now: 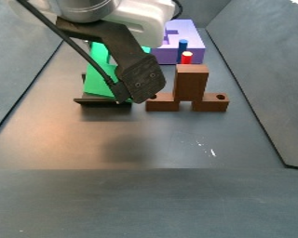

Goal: Pick up the green object. Move up. Place the green object on the fixture. Regrasp the green object. Move to above the board. Insert the green object.
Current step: Place the green object on the fixture.

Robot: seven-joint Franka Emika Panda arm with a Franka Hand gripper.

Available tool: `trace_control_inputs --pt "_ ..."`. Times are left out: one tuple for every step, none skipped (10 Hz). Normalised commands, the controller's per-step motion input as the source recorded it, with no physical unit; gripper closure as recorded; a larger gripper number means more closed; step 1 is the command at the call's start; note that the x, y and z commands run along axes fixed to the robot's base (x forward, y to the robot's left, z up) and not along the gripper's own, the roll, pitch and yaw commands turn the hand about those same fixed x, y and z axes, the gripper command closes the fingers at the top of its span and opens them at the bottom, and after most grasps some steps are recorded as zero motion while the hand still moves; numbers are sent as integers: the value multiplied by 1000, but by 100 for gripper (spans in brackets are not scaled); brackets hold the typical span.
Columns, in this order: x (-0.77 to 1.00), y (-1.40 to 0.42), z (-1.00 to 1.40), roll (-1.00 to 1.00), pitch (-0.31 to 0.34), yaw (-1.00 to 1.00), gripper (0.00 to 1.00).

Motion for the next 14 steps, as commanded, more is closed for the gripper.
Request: trace_control_inputs --pt "1000 -191 0 -411 151 0 100" --pt "980 -123 74 -229 306 0 100" --pt "106 0 83 0 117 126 100" --pt "0 -69 0 0 0 0 100" --pt "449 -274 -63 -240 -243 0 100" --pt "737 -329 -109 -263 -177 49 100" --pt "849 -366 -109 -231 -94 89 100" --pt "914 -389 -134 -217 -11 86 100" --pt "971 -340 -206 -246 20 80 100" --pt "886 -251 -257 -197 177 69 100" --pt "726 -103 -326 -106 280 37 100" --pt "569 0 -366 0 340 0 100" --pt "489 0 -377 0 377 -63 100" --pt "454 0 -360 9 357 -123 100"
